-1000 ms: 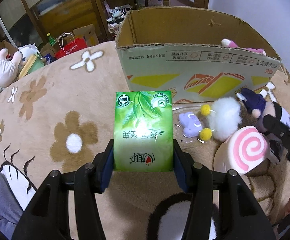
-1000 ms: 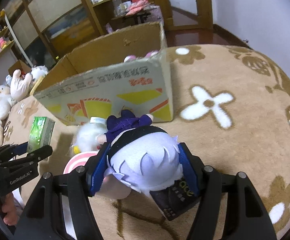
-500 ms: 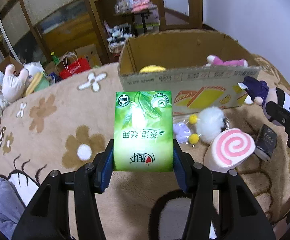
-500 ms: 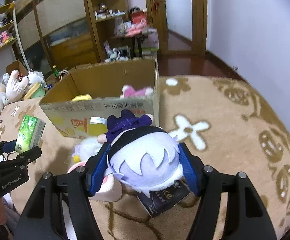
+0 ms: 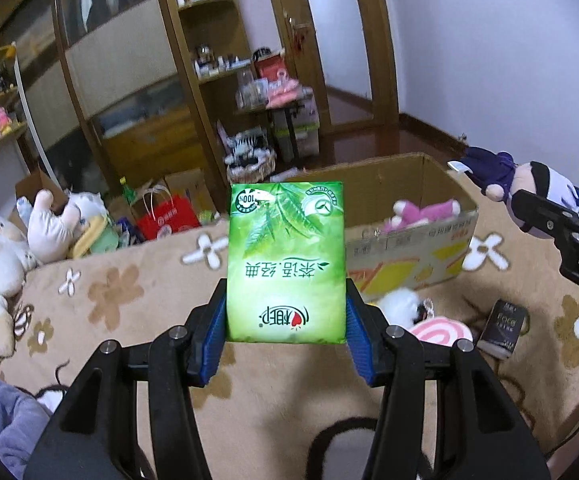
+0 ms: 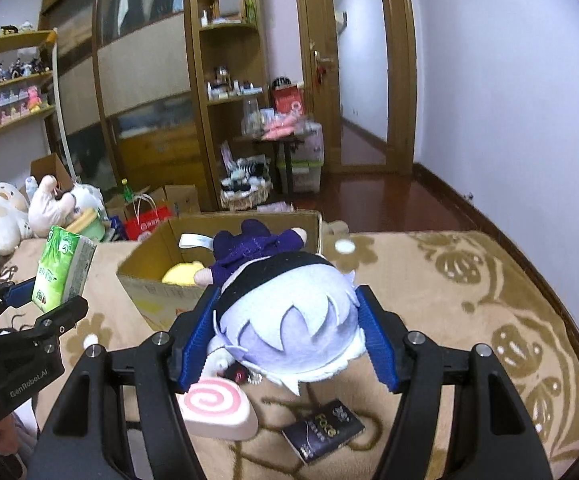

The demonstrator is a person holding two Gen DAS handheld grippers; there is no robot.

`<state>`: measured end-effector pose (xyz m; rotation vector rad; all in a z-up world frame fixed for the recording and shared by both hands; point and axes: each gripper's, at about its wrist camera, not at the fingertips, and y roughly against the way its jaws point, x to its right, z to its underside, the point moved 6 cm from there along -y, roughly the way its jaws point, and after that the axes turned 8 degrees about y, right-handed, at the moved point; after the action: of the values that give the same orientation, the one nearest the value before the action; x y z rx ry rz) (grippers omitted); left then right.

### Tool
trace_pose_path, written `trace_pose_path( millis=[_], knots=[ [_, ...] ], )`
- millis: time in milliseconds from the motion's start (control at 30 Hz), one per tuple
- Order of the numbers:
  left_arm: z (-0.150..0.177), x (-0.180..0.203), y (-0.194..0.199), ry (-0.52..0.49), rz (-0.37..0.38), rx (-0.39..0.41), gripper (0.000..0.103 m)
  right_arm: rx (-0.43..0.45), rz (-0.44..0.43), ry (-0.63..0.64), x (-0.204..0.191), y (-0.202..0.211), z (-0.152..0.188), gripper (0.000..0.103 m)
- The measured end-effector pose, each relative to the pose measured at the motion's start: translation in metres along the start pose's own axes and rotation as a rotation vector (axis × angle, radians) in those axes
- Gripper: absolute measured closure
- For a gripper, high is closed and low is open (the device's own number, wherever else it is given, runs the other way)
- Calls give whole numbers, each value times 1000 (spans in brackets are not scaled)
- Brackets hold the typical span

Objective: Organize soft objects

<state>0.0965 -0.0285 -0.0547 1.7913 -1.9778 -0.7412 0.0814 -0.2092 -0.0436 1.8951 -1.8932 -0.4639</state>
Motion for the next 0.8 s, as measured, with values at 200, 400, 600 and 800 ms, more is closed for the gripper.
trace_pose_path(
  millis=[200, 400, 600, 800],
  knots=[
    [-23, 0, 12, -15, 15, 87, 52, 62, 3, 7, 3, 6, -18, 32],
    [-57, 0, 18, -4, 34, 152, 52, 111, -30, -29, 13, 5, -42, 32],
    [-90, -1, 16, 24, 48, 189, 52, 148, -5, -1, 18, -4, -66, 32],
    [-119, -6, 0, 37, 25, 198, 52, 158, 16, 7, 28, -24, -82, 32]
  ],
)
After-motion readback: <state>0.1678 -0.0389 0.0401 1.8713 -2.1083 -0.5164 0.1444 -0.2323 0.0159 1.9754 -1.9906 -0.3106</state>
